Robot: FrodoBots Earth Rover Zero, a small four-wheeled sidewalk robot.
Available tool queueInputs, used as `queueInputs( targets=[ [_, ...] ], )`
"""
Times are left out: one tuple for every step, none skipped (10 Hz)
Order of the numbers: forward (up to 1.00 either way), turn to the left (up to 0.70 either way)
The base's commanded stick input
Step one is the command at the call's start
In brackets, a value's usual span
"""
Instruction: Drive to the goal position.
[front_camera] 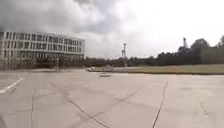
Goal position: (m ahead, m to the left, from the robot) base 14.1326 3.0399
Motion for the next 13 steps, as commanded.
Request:
queueInputs(
  targets=[
    [1.00,0.23],
    [1.00,0.05],
    [1.00,0.00],
    [1.00,0.00],
    [1.00,0.00],
    [1.00,0.00],
    [1.00,0.00],
    [1.00,0.00],
    [1.00,0.00],
    [1.00,0.03],
    [1.00,0.03],
    [1.00,0.04],
    [1.00,0.04]
  ],
)
